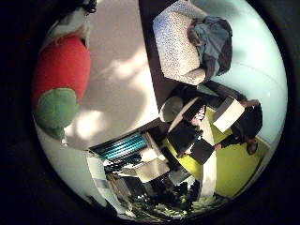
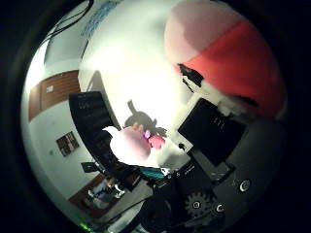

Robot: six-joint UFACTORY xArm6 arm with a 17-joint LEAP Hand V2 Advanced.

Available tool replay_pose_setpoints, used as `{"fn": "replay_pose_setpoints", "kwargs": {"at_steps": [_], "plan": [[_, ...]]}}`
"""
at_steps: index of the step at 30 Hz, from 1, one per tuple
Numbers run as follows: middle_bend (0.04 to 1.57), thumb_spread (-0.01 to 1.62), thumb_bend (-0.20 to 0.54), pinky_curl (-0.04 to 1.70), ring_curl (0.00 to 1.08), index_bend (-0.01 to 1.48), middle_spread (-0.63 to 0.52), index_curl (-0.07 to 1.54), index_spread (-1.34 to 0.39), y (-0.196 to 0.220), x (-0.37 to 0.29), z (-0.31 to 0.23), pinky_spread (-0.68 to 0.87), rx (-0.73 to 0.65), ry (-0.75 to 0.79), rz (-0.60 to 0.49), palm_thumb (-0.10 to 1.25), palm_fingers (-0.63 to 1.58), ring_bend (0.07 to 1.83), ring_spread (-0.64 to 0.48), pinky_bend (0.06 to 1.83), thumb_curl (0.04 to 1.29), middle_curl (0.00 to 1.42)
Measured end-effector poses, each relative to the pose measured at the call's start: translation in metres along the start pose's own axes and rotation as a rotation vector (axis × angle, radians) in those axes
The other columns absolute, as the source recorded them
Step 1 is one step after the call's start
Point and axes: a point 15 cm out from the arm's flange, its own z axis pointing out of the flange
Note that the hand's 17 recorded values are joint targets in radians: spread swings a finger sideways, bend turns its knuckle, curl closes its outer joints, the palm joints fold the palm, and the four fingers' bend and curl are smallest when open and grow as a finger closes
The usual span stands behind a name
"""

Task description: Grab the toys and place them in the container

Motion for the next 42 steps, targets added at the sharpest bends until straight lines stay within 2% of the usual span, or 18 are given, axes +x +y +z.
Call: {"fn": "replay_pose_setpoints", "kwargs": {"at_steps": [4,7,12,18,22,27,37,39,40,42], "plan": [[1.33,0.77,-0.017,0.92,0.81,1.11,-0.19,0.92,-0.29,0.035,-0.022,-0.059,-0.17,0.082,0.010,-0.035,1.08,0.96,1.42,-0.25,1.39,0.75,0.93],[1.34,0.76,-0.018,0.97,0.83,1.12,-0.19,0.93,-0.29,0.059,-0.066,-0.106,-0.16,0.168,0.008,-0.127,1.07,0.95,1.42,-0.25,1.37,0.77,0.93],[1.33,0.74,-0.018,1.04,0.85,1.12,-0.18,0.94,-0.28,0.100,-0.143,-0.178,-0.16,0.261,-0.081,-0.273,1.06,0.96,1.41,-0.26,1.33,0.81,0.94],[1.33,0.73,-0.017,1.10,0.86,1.11,-0.18,0.94,-0.28,0.140,-0.237,-0.226,-0.16,0.321,-0.151,-0.426,1.05,0.97,1.39,-0.25,1.28,0.83,0.95],[1.32,0.72,-0.017,1.14,0.87,1.11,-0.18,0.95,-0.28,0.171,-0.301,-0.236,-0.17,0.333,-0.172,-0.539,1.05,0.97,1.38,-0.25,1.25,0.85,0.95],[1.31,0.71,-0.018,1.18,0.88,1.09,-0.18,0.95,-0.28,0.191,-0.376,-0.224,-0.18,0.313,-0.177,-0.664,1.05,0.98,1.37,-0.25,1.22,0.86,0.95],[1.29,0.69,-0.022,1.24,0.90,1.08,-0.19,0.96,-0.29,0.187,-0.445,-0.192,-0.19,0.328,-0.089,-0.760,1.03,1.01,1.34,-0.26,1.17,0.87,0.96],[1.28,0.75,-0.039,1.22,0.90,1.06,-0.19,0.97,-0.29,0.183,-0.452,-0.191,-0.20,0.338,-0.095,-0.759,0.95,1.01,1.33,-0.26,1.17,0.85,0.97],[1.26,0.80,-0.032,1.20,0.89,1.03,-0.19,0.97,-0.29,0.181,-0.455,-0.192,-0.20,0.350,-0.106,-0.759,0.93,1.01,1.32,-0.26,1.16,0.84,0.96],[1.17,0.90,-0.045,1.09,0.81,0.81,-0.19,0.92,-0.31,0.175,-0.465,-0.196,-0.27,0.386,-0.135,-0.757,0.82,0.90,1.29,-0.26,1.06,0.78,0.91]]}}
